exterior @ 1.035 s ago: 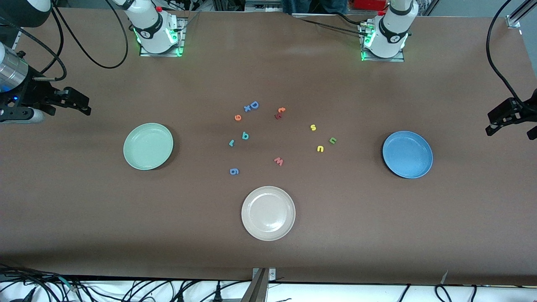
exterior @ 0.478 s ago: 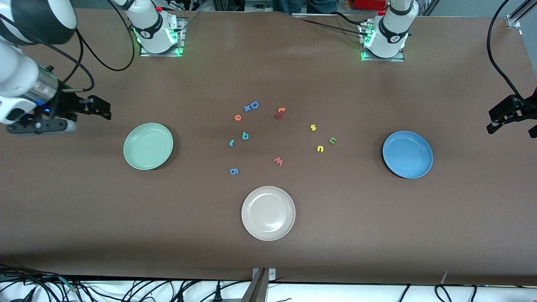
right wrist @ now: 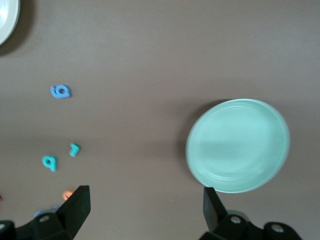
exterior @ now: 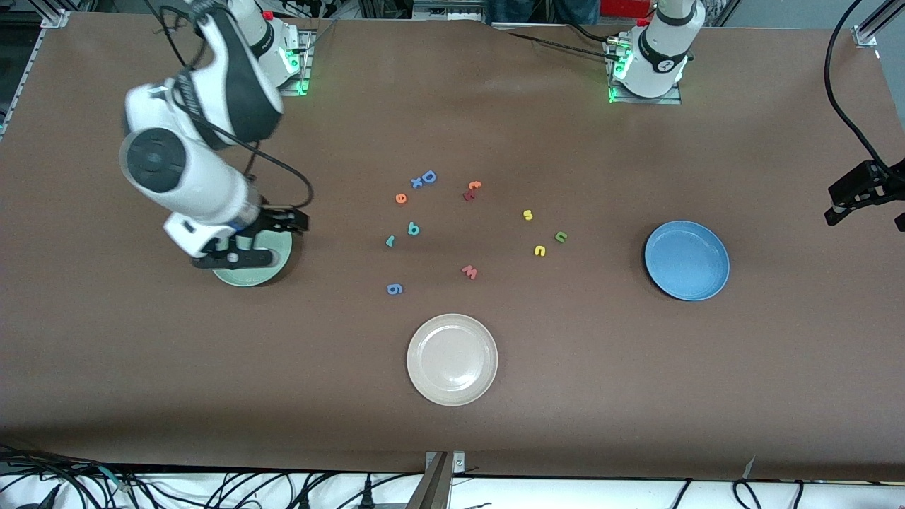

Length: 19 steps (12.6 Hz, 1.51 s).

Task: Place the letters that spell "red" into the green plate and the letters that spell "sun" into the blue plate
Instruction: 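Reach the right gripper to the teal 7 and grasp it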

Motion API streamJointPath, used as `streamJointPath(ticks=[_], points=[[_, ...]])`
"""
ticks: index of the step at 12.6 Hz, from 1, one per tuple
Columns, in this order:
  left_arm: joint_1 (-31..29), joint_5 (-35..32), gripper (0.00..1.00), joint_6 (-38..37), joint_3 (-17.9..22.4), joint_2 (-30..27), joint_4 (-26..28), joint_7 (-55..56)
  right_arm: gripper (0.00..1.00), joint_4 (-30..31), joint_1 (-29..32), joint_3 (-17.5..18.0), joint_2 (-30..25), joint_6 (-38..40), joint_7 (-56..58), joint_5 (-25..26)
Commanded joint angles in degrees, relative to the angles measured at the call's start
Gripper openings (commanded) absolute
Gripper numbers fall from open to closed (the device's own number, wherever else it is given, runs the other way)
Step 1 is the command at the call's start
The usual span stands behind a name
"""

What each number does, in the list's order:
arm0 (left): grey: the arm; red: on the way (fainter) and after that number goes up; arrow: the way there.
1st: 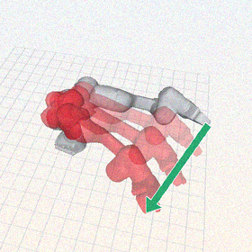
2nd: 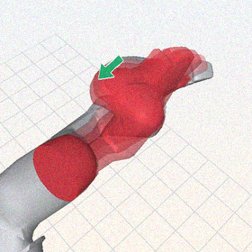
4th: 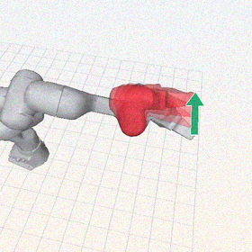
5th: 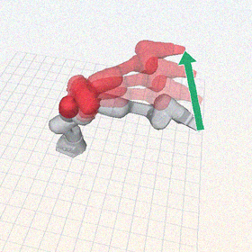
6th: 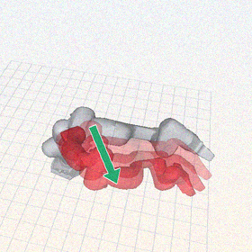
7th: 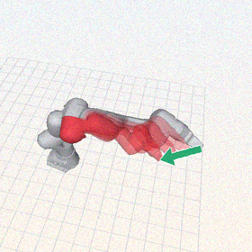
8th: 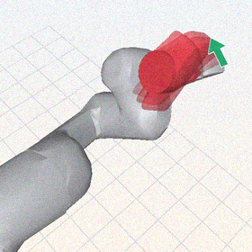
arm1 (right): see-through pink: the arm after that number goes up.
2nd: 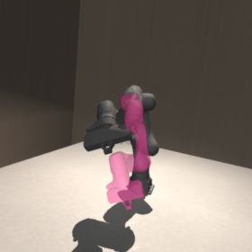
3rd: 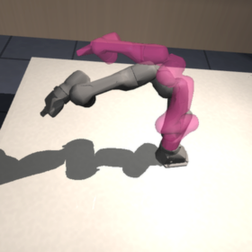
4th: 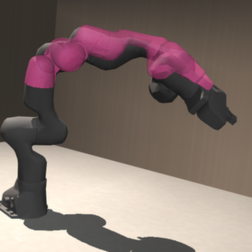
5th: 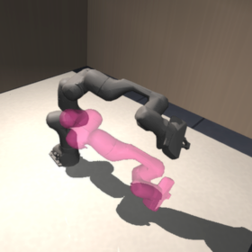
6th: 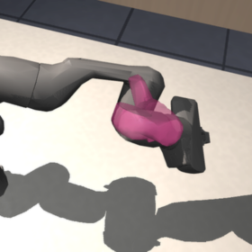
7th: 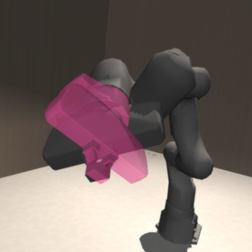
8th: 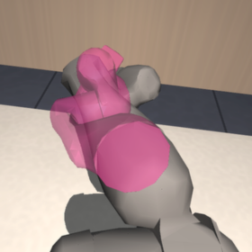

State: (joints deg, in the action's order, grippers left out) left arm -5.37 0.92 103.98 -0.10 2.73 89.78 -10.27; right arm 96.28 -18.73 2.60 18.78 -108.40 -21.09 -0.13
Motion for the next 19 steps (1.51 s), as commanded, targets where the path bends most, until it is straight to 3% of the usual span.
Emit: streamJointPath(ticks=[1,5,8,11,15,16,19], points=[[-0.3,0.8,1.0,-2.1,0.0,0.0,-0.2,-0.3,1.0,0.6,-3.5,-0.3,3.8,-5.5,-6.7,-0.2],[-0.2,0.9,1.0,-4.6,-0.2,-1.5,-0.2,-0.2,1.0,2.8,-8.0,-0.5,8.4,-12.9,-15.3,-0.2],[-0.3,0.8,1.0,-4.9,-0.1,-1.4,-0.2,-0.5,1.0,7.9,-10.1,-0.4,9.9,-23.0,-19.6,-0.2],[-0.3,0.8,1.0,-5.0,0.1,-1.5,-0.2,-0.6,0.99,9.0,-11.5,-0.5,11.1,-25.9,-26.4,0.0],[-0.3,0.8,1.0,-5.9,0.2,-1.6,1.5,-0.5,0.8,11.4,-14.6,-0.6,12.4,-31.0,-32.2,0.0],[0.1,1.2,1.0,-5.9,0.1,-2.5,4.1,-0.9,0.77,11.6,-14.6,-0.6,12.4,-31.0,-32.2,0.0],[2.0,1.3,1.0,-5.2,-0.2,-3.1,7.9,-0.1,0.77,14.5,-14.9,-0.7,12.6,-34.4,-32.3,0.0]])
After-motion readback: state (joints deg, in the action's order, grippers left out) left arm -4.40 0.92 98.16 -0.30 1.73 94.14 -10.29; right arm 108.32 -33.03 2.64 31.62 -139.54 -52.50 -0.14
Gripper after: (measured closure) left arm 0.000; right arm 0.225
